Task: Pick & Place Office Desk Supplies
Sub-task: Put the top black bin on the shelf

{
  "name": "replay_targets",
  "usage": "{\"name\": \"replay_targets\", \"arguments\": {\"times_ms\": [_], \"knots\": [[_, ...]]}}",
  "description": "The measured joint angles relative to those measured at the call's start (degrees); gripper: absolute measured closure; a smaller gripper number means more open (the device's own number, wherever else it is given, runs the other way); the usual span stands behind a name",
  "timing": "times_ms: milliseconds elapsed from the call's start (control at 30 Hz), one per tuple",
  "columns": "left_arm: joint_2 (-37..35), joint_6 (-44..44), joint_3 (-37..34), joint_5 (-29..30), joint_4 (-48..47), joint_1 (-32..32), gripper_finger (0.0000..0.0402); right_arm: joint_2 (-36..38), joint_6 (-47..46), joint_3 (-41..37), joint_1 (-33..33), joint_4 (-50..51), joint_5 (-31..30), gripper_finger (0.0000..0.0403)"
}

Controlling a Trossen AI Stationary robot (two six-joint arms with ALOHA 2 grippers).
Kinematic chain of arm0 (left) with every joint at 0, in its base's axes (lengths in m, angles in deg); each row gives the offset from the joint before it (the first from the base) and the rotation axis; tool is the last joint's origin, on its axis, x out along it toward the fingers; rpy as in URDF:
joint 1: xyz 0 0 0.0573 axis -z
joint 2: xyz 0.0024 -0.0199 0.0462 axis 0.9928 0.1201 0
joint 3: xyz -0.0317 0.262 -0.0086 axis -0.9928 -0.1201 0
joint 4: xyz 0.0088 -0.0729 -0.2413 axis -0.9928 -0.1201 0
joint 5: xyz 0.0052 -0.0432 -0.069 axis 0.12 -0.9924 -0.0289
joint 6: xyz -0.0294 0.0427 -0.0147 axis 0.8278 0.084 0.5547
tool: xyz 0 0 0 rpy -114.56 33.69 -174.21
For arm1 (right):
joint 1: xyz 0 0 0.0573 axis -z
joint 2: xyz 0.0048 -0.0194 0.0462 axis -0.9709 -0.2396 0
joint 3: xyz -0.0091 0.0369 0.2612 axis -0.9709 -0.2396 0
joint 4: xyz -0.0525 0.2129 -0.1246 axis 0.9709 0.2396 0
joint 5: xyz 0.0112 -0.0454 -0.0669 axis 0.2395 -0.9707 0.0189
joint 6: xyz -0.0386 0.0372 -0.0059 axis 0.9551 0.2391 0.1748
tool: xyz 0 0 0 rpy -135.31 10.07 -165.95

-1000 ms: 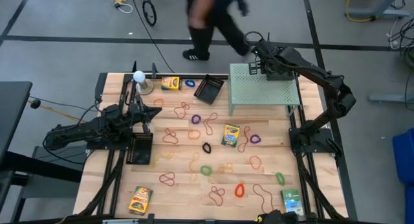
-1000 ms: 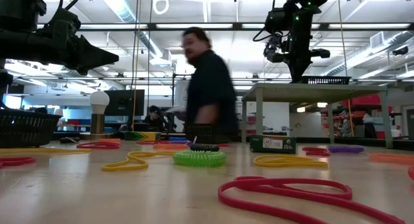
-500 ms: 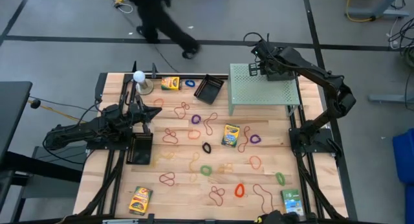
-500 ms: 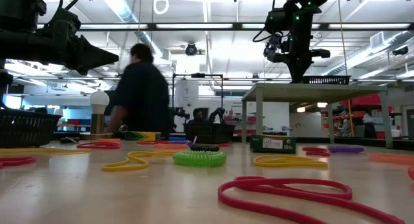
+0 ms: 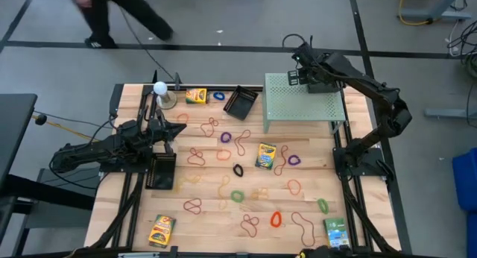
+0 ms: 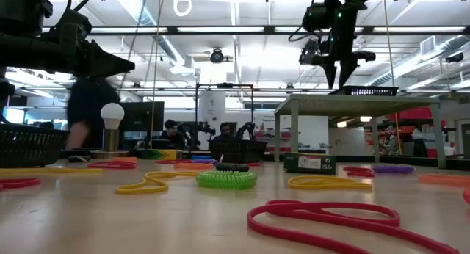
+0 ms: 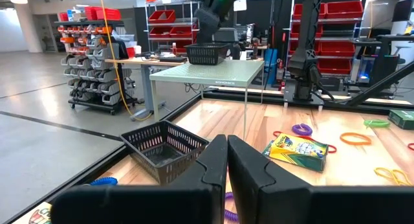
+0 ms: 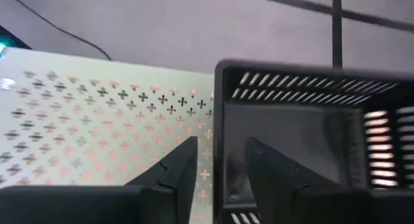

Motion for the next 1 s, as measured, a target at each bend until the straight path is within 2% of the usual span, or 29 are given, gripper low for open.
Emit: {"name": "replay_targets", "arguments": {"times_ms": [200, 300, 433, 533, 700, 867, 1000], "knots": [[0.00, -0.01, 0.01, -0.01, 0.01, -0.02, 0.0381, 5.66, 7.98, 4.01, -2.85, -0.27, 3.95, 0.0257], [0.01, 0.00, 0.00, 0.00, 0.01, -0.02, 0.0381, 10.04, 13.25, 0.55, -9.61, -3.81, 3.59, 0.0289], [0.01, -0.02, 0.00, 0.01, 0.00, 0.00, 0.0381, 16.37, 15.11, -9.10, -20.00, -12.76, 1.89, 0.0352], [0.00, -0.01, -0.02, 0.00, 0.00, -0.01, 0.0381, 20.67, 15.15, -17.33, -28.61, -22.41, 0.53, 0.0393], [0.00, 0.01, -0.01, -0.01, 0.00, -0.02, 0.0381, 24.57, 16.69, -32.04, -41.16, -43.83, -4.01, 0.0380], [0.02, -0.02, -0.01, -0.01, -0.01, 0.00, 0.0381, 24.56, 21.66, -44.17, -48.15, -68.35, -4.91, 0.0377], [0.02, 0.00, -0.01, 0.05, 2.23, -0.02, 0.0381, 24.53, 23.80, -50.71, -50.69, -80.46, -4.76, 0.0386]]}}
